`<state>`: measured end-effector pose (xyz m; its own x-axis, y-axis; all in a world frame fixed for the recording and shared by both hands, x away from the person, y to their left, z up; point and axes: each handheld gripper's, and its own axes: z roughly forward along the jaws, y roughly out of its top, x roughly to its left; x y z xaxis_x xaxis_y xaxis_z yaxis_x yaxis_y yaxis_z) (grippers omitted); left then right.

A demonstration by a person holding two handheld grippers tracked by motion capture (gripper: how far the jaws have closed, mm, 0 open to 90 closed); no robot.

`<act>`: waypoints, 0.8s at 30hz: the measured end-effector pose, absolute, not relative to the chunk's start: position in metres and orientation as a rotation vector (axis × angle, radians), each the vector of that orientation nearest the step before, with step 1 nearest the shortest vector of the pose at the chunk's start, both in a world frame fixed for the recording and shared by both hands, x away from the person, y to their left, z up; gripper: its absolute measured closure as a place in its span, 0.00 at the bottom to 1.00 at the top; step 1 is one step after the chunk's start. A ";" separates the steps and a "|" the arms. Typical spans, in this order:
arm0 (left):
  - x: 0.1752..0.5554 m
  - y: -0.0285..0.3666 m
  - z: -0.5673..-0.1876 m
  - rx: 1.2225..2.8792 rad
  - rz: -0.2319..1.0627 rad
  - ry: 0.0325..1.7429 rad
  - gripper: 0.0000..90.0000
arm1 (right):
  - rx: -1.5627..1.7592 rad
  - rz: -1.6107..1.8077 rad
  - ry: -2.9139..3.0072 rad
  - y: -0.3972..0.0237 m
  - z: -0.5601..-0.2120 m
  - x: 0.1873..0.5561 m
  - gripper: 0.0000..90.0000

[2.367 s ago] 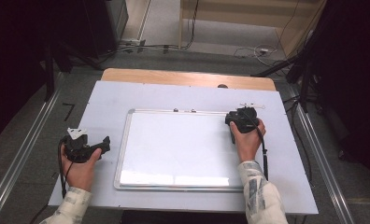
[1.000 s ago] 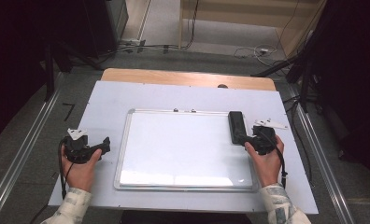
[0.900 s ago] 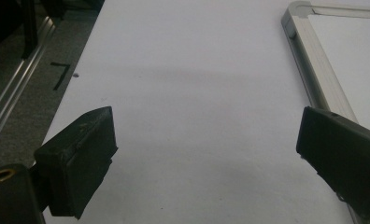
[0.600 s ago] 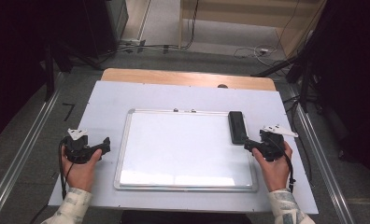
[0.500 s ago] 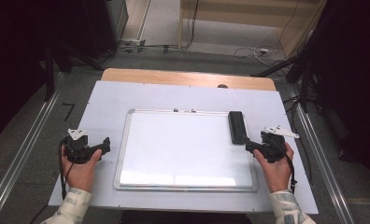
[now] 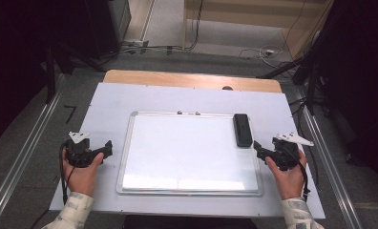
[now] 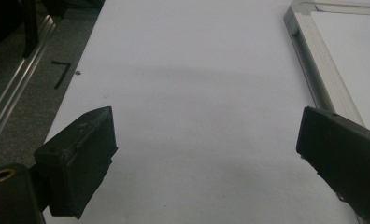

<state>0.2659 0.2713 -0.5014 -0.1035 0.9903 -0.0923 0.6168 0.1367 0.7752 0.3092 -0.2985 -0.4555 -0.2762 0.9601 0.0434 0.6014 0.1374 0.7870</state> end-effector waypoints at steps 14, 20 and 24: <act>0.265 0.271 -0.501 1.549 0.766 1.790 0.06 | 1.508 0.997 1.915 -0.319 -0.454 0.296 0.24; 0.265 0.271 -0.501 1.548 0.765 1.790 0.06 | 1.516 0.995 1.905 -0.326 -0.454 0.291 0.24; 0.265 0.271 -0.501 1.551 0.763 1.789 0.06 | 1.513 0.994 1.905 -0.330 -0.454 0.288 0.24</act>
